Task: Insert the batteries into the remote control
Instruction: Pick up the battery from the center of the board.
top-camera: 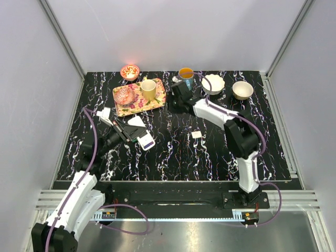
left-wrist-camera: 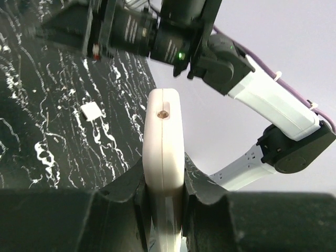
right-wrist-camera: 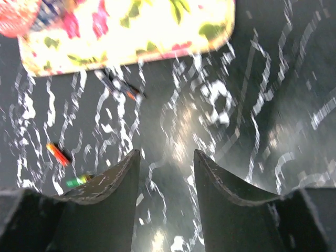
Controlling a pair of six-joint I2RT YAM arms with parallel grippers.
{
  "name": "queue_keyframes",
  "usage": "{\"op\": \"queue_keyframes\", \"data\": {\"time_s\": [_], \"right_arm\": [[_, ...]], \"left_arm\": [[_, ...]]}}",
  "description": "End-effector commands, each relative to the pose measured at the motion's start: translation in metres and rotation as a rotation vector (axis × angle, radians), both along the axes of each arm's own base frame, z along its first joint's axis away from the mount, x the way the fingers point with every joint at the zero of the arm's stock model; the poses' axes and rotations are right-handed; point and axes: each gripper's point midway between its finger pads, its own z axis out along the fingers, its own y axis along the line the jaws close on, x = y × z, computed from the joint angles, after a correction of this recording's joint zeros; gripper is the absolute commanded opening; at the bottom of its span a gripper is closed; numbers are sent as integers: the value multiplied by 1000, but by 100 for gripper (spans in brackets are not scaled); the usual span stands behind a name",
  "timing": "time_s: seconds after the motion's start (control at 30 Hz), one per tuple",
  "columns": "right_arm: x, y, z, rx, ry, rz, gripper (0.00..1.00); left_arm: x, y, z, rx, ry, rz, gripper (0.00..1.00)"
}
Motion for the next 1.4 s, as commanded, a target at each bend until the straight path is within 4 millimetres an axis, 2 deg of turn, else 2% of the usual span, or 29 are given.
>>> {"op": "queue_keyframes", "data": {"time_s": [0.0,0.03,0.23,0.43,0.9,1.0,1.2,1.37], "right_arm": [[37,35,18,33,-81,60,52],[46,44,12,28,-87,68,52],[52,72,-22,-46,-101,53,61],[46,93,-41,-78,-99,87,62],[50,102,-65,-163,-130,177,59],[51,105,-68,-173,-141,205,57],[43,112,-73,-207,-139,248,46],[34,108,-82,-292,-123,256,41]], "left_arm": [[3,4,21,-9,-20,10,0],[3,4,19,-2,-11,11,0],[2,4,24,31,-21,6,0],[-2,2,35,24,-47,-11,0],[-9,-2,32,19,-57,-34,0],[-9,-3,31,16,-55,-36,0],[-9,-2,30,16,-53,-35,0],[-11,-2,29,15,-54,-36,0]]}}
